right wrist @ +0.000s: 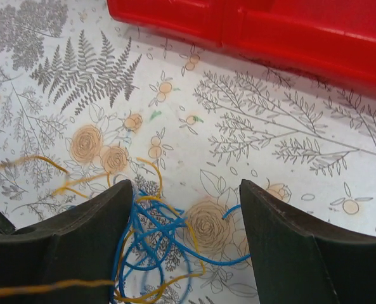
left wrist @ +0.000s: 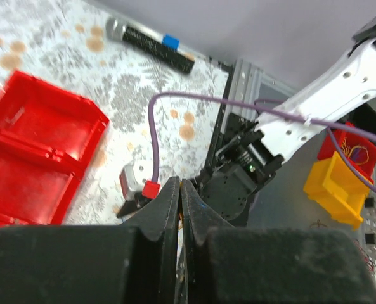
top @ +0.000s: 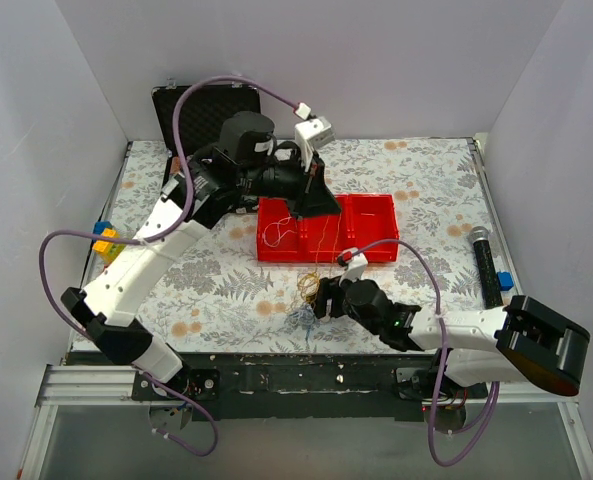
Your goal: Untangle the cables
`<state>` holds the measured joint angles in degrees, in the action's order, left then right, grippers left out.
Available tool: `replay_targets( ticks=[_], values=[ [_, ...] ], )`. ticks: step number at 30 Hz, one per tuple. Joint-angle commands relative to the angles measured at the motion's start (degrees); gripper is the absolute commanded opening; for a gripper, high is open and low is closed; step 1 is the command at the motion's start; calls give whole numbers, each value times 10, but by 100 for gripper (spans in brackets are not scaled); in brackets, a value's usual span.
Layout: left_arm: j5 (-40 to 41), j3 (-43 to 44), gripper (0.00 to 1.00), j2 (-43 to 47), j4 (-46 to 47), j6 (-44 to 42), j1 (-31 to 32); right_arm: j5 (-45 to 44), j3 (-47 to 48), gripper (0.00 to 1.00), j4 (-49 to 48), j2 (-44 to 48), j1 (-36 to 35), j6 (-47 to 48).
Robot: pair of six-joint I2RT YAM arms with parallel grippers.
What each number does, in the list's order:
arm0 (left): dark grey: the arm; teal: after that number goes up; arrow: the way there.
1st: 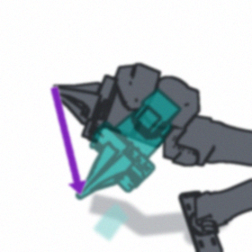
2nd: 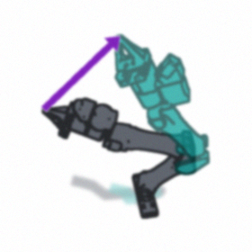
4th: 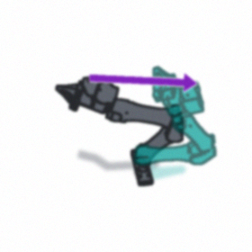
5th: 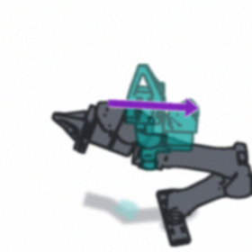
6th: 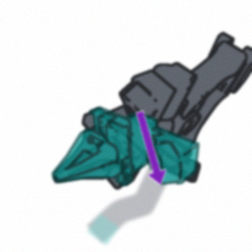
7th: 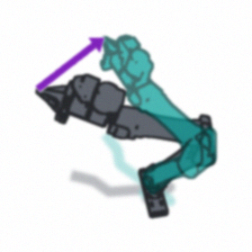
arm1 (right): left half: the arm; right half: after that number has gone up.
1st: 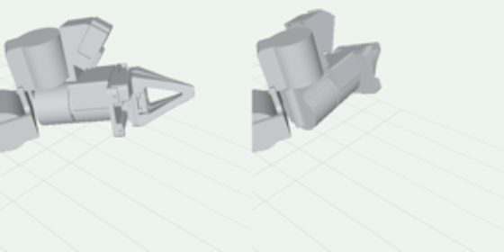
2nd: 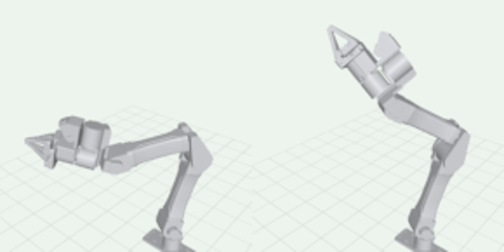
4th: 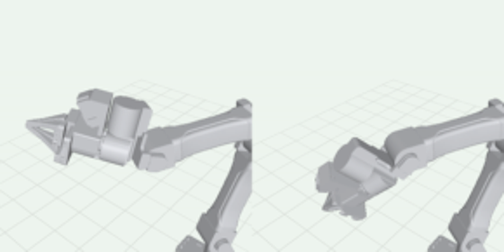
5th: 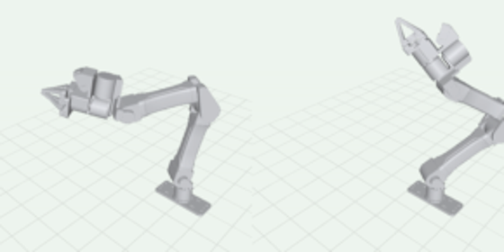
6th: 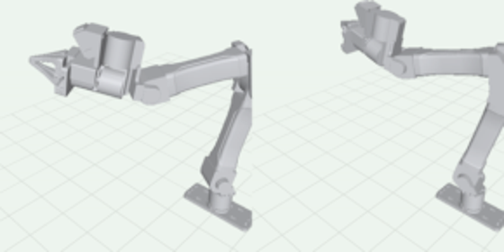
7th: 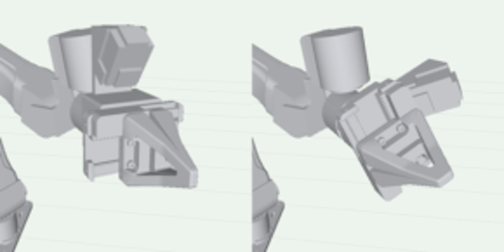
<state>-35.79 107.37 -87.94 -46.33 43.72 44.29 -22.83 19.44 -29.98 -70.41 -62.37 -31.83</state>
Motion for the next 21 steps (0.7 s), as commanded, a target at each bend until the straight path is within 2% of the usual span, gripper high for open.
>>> replay_targets(
  ticks=[1, 7, 11, 17, 21],
  values=[
    [20, 89, 0, 44, 37, 1, -3, -27, -32, 76, 28, -10, -15, -17],
    [30, 159, 0, 45, 69, -12, -3, -40, -65, 75, 54, 5, -21, -36],
    [64, 190, 0, 53, 113, -27, -3, -42, -82, 75, 70, 27, -23, -48],
    [56, 161, 2, 66, 149, -31, -3, -54, -71, 75, 100, 68, -25, -38],
    [85, 147, 1, 76, 190, -44, -3, -54, -67, 75, 121, 70, -25, -31]
  ],
)
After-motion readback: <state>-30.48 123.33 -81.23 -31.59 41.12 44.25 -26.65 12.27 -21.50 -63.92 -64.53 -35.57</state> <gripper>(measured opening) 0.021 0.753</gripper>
